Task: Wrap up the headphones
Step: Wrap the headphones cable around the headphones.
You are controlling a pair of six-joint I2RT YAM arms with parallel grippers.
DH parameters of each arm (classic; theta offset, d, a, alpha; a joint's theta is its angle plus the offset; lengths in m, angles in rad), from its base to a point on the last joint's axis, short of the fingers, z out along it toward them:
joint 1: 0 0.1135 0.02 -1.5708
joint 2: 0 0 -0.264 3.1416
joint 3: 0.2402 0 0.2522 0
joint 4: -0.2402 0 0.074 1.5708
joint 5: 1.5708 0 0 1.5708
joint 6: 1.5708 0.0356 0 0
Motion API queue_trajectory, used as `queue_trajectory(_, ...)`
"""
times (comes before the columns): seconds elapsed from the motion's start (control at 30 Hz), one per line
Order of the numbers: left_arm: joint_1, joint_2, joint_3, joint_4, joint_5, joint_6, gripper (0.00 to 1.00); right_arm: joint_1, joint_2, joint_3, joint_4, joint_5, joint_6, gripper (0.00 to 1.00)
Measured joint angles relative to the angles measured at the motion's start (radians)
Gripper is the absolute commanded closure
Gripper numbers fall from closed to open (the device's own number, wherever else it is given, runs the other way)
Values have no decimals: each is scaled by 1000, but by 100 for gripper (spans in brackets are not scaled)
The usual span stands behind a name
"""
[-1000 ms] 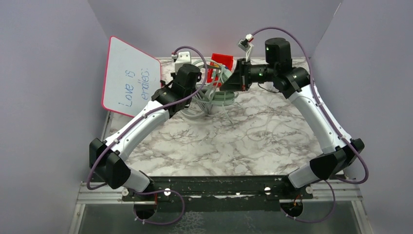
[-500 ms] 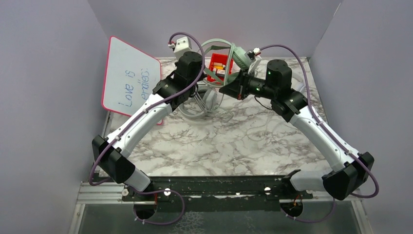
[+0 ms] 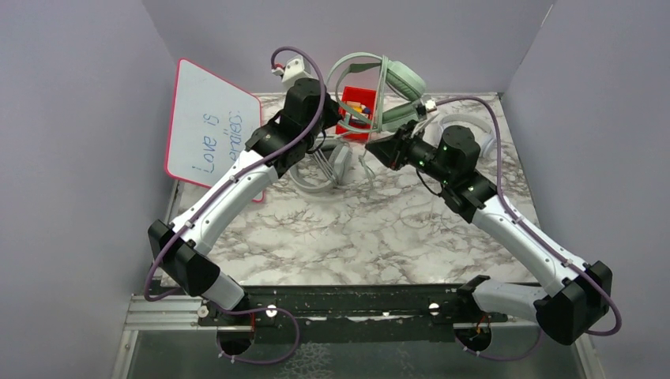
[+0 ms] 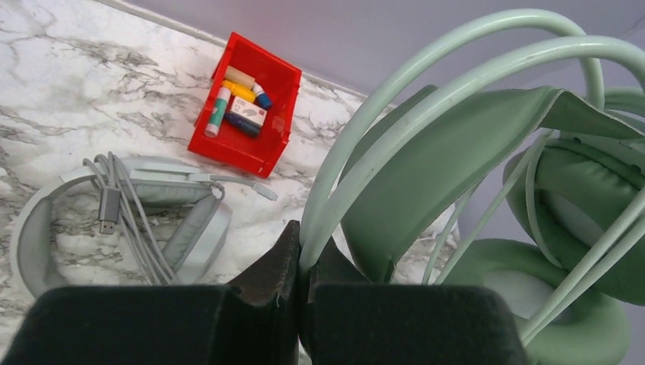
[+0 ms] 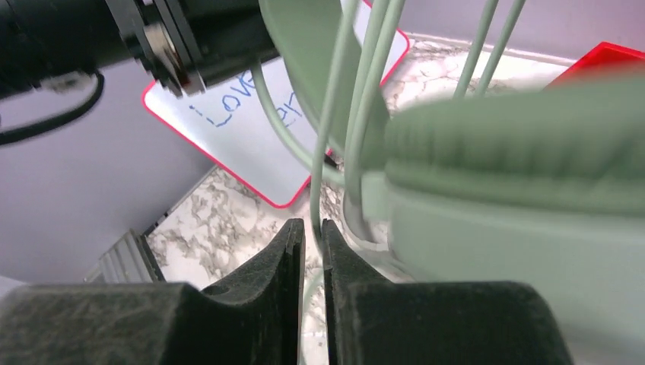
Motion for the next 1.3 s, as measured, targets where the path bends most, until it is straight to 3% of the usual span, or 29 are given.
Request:
queue_trajectory(0.07, 0, 0, 11, 9, 1, -17, 100, 5, -10, -19, -1, 2, 0, 68)
queue_trajectory(0.23, 6, -3, 51, 35, -1, -16, 100, 9, -22, -24, -60, -20, 10, 31)
queue_trajectory(0.43, 6, -9, 63, 36, -2, -5, 100, 9, -154, -71, -194, -49, 0, 19)
queue_trajectory(0.6, 6, -12, 80, 29, 8, -1, 100, -50, -256, -207, -196, -90, -50, 19)
queue_trajectory(0.83, 6, -55, 88, 16, 47, 2, 100, -196, -165, -250, -66, -264, -49, 20)
queue_trajectory(1.0, 6, -75, 129, 14, 126, 2, 100, -341, -130, -296, 169, -449, -33, 21)
queue_trajectory(1.3, 6, -109, 133, 15, 232, -11, 100, -283, 93, -293, 608, -727, 71, 21)
